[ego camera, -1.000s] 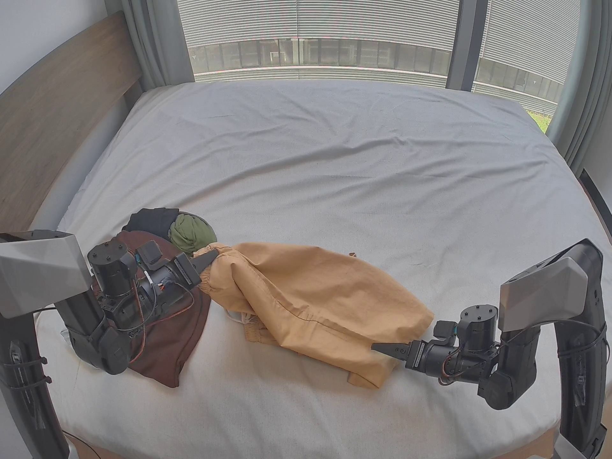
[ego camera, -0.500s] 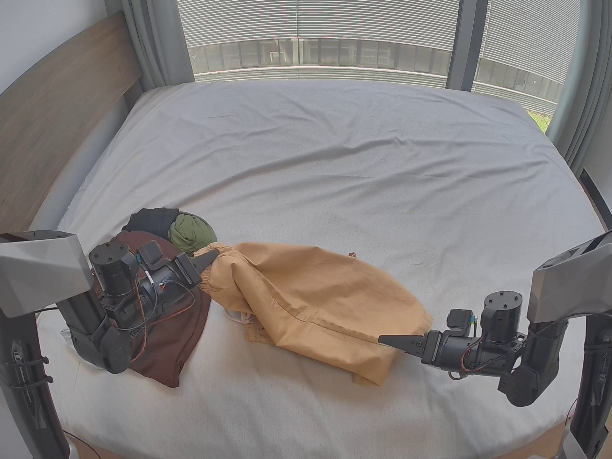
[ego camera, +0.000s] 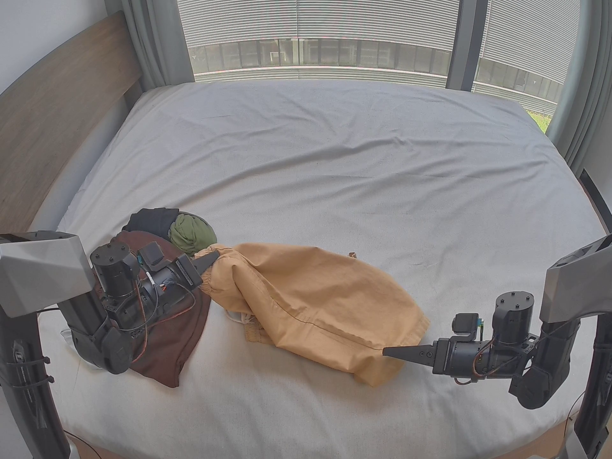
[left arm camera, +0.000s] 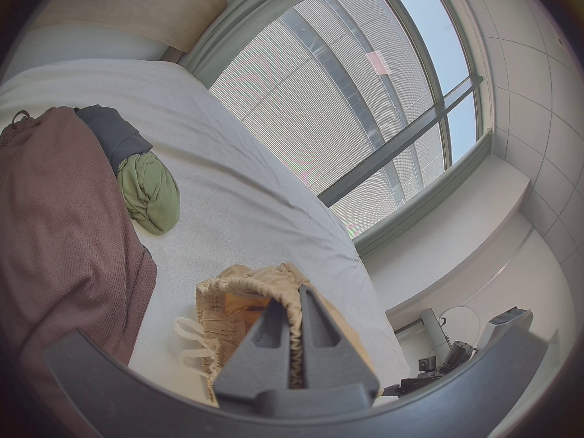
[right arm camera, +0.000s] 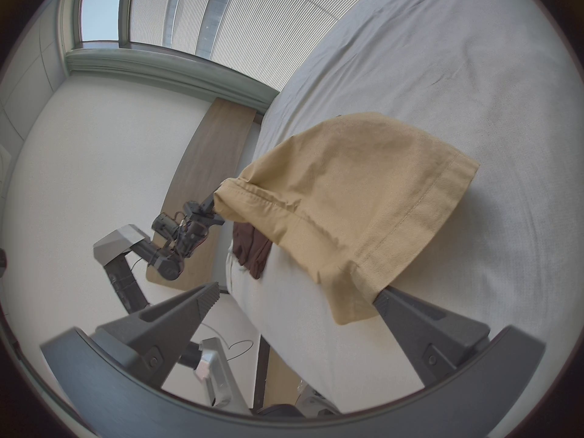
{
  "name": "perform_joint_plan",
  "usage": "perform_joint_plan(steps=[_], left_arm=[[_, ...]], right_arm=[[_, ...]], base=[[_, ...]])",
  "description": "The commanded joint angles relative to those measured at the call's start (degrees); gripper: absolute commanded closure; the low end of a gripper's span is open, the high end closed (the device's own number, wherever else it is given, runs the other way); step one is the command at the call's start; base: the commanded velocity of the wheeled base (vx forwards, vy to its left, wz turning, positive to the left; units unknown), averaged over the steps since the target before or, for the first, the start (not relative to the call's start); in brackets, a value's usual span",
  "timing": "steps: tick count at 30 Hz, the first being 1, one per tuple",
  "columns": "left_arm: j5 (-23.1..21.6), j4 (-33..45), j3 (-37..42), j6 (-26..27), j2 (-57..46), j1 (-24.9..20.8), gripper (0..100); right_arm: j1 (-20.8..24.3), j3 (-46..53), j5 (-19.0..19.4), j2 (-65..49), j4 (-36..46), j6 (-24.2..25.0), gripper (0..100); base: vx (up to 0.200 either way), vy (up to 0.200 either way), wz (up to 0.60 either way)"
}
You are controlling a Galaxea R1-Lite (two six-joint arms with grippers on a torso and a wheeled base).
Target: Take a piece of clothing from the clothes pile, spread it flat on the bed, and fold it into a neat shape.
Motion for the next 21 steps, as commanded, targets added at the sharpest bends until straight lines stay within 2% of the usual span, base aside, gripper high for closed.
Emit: perform_joint_plan(steps=[1,8,10,14,21], left_arm=[[-0.1,0.0,-0.1,0.0,0.2,0.0,100],[-0.1,0.0,-0.1,0.0,0.1,-0.1,100],[-0.1,0.0,-0.1,0.0,0.1,-0.1,100],[-0.1,0.0,-0.1,-0.1,0.1,-0.1,100],[-0.1,0.0,-0.1,-0.1,0.1,-0.1,100]], right_arm=[[-0.9,0.8,1.8,-1.6,0.0,-0.3,0],[-1.0,-2.0,0.8,4.2,-0.1,-3.2,0],[-0.7,-3.1,-0.6,5.8,-0.1,-4.1,0],[-0.2,-4.4,-2.0,7.1,-0.2,-4.1,0],[1.1,-5.8,-2.1,7.7,-0.4,-4.1,0]], base=[[0.000,0.000,0.00],[0.000,0.000,0.00],[0.000,0.000,0.00],[0.000,0.000,0.00],[0.000,0.000,0.00]])
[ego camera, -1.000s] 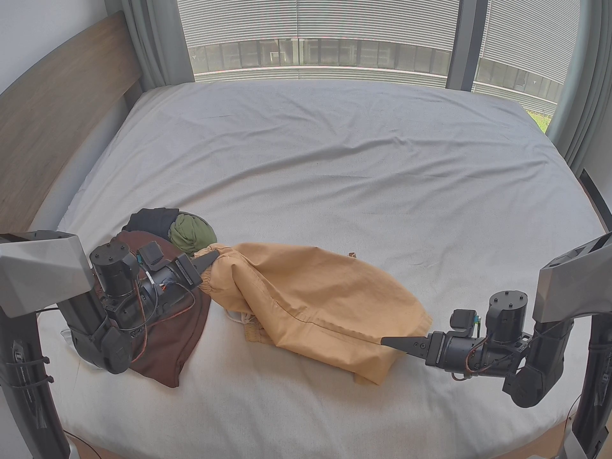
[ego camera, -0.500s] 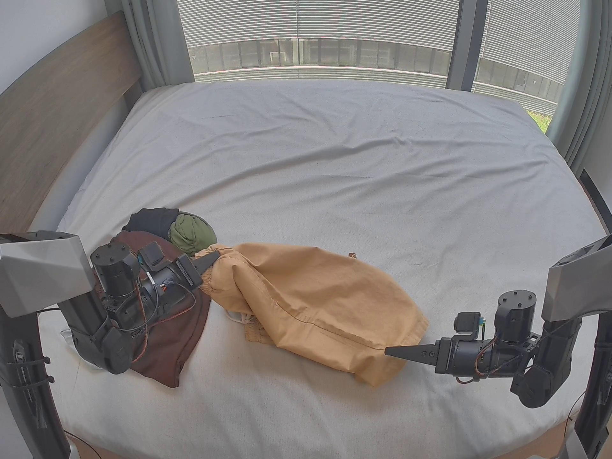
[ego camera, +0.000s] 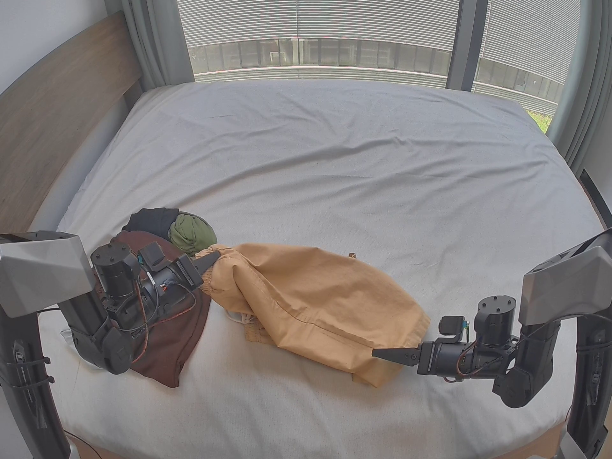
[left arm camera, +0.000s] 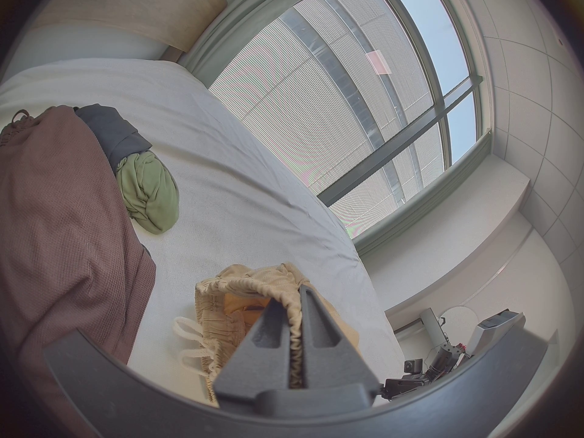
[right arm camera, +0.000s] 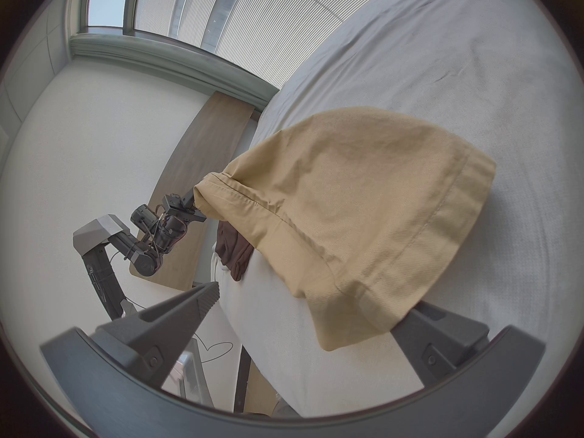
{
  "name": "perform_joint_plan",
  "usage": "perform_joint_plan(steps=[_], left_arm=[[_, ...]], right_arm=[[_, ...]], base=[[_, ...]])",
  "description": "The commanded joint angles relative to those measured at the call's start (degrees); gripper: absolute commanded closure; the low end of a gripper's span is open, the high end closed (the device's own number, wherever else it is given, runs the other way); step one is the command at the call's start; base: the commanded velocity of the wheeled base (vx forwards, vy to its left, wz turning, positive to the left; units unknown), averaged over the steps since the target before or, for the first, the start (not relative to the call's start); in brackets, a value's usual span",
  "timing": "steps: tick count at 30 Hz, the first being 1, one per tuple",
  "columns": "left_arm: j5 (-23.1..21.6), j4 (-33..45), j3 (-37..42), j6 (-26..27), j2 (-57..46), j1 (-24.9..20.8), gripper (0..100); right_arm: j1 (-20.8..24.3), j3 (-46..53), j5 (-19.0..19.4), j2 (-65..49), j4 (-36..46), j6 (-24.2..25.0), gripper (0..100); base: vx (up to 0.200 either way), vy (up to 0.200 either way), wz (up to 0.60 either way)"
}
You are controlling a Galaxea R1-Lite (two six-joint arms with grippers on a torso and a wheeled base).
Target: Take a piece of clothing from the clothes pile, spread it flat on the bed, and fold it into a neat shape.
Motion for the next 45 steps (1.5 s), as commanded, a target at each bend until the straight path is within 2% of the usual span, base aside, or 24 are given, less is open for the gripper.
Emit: perform_joint_plan(steps=[1,20,21,29,33,35,45], left_arm=[[0.0,0.0,0.0,0.0,0.0,-0.1,100],[-0.1,0.0,-0.1,0.0,0.0,-0.2,100],[-0.1,0.0,-0.1,0.0,0.0,-0.2,100],[-0.2,0.0,-0.4,-0.1,0.0,-0.2,100],[-0.2,0.0,-0.5,-0.1,0.0,-0.2,100],[-0.2,0.0,-0.8,-0.2,-0.7,-0.1,100],[-0.2,0.1,0.8,-0.3,-5.4,0.7,100]], right_arm=[[0.8,-0.9,0.0,1.4,-0.1,0.2,0],[0.4,-3.8,-0.2,2.4,-0.3,0.3,0],[0.4,-3.8,-0.2,2.4,-0.3,0.2,100],[0.2,-4.2,-1.9,2.4,-0.3,0.2,100],[0.2,-3.8,-3.6,1.1,-0.3,0.2,100],[-0.2,-3.0,-5.3,-3.0,0.0,0.2,100],[-4.4,-1.3,-5.4,-10.6,0.3,-0.4,100]], base=[[0.000,0.000,0.00],[0.000,0.000,0.00],[0.000,0.000,0.00],[0.000,0.000,0.00],[0.000,0.000,0.00],[0.000,0.000,0.00],[0.000,0.000,0.00]])
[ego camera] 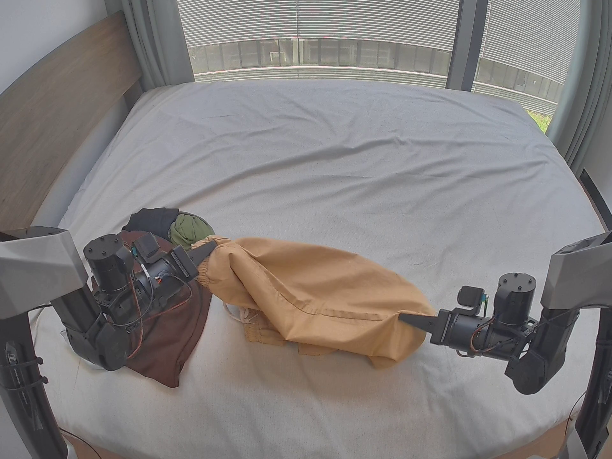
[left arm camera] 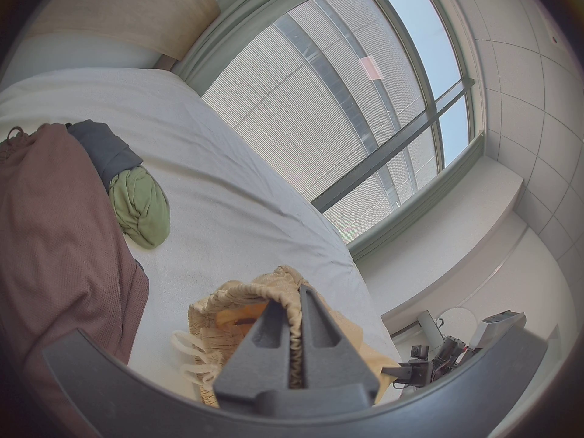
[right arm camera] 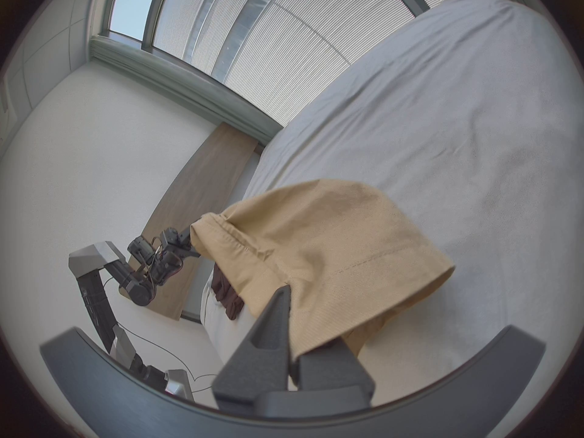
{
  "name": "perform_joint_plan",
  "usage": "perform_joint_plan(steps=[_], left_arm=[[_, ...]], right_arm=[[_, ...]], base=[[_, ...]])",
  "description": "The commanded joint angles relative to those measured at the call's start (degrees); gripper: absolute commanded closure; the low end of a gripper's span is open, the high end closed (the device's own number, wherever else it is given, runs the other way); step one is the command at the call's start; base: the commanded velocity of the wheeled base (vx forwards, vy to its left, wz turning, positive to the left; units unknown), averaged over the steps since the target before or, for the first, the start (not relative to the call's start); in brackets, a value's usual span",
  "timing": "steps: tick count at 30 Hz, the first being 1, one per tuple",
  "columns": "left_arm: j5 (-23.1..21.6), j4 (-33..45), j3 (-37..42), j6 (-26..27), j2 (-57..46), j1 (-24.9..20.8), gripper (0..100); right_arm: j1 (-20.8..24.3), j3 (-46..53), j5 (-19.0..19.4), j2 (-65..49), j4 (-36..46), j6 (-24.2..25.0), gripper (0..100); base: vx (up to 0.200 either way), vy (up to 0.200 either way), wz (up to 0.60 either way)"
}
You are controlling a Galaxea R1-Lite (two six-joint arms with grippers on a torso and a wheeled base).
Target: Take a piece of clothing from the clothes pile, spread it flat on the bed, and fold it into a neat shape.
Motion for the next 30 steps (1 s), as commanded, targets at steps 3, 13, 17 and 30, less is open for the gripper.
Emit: perform_joint_plan(steps=[3,13,17,30], left_arm=[[-0.3,0.2,1.4,-0.1,-4.3,0.4,100],[-0.2,0.2,2.7,1.6,-5.3,0.3,100],[-0.2,0.1,3.5,1.7,-6.4,0.3,100],[-0.2,0.0,4.0,2.3,-6.5,0.9,100]], right_arm=[[-3.6,-0.1,0.0,-4.5,0.0,-0.3,100],[-7.4,-2.2,0.1,-7.8,0.0,-0.4,100],[-8.7,-3.2,0.1,-8.4,0.0,-0.4,100],[-11.6,-5.4,0.2,-12.4,0.1,-0.3,100]], base=[[0.000,0.000,0.00],[0.000,0.000,0.00],[0.000,0.000,0.00],[0.000,0.000,0.00]])
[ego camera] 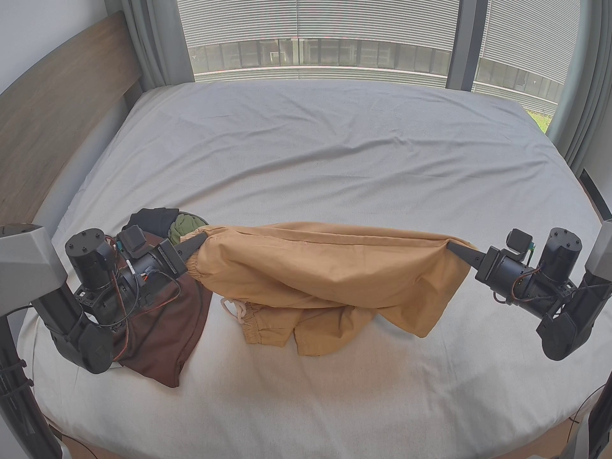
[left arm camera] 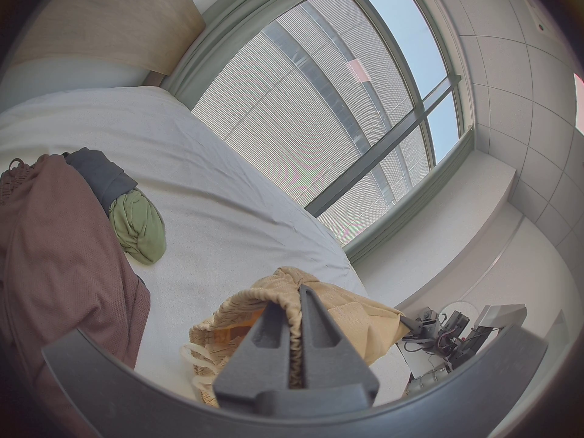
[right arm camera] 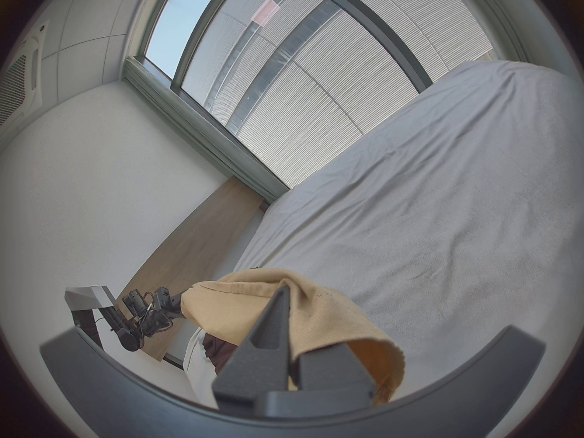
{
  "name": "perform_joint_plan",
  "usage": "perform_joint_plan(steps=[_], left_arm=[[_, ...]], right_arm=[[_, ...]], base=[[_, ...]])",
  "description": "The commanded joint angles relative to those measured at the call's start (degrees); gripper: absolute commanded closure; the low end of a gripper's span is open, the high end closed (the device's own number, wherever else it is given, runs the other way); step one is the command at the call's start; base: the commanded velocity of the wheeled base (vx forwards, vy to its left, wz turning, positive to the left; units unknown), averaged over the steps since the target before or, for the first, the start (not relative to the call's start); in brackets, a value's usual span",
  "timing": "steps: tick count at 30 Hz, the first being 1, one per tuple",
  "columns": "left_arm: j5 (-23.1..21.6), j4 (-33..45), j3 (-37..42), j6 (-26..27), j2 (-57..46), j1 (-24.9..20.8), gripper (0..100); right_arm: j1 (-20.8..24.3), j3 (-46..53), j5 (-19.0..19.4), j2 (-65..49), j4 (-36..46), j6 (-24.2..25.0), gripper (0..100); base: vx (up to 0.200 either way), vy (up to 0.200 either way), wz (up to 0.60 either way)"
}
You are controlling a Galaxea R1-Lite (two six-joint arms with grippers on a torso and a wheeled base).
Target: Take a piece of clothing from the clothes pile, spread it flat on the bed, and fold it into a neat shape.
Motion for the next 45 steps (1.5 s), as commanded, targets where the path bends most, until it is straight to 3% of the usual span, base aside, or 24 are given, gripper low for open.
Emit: perform_joint_plan(steps=[1,17,45], left_arm=[[0.0,0.0,0.0,0.1,0.0,0.3,100],[0.1,-0.1,-1.4,1.8,0.2,2.0,100],[0.1,-0.1,-1.8,1.7,-0.1,2.9,100]], right_arm=[[-0.4,-0.3,0.1,-1.8,0.0,0.1,100],[-2.7,-0.5,5.9,-5.5,-0.1,0.2,100],[-4.7,-1.2,6.0,-5.7,-0.1,0.1,100]], base=[[0.000,0.000,0.00],[0.000,0.000,0.00],[0.000,0.000,0.00]])
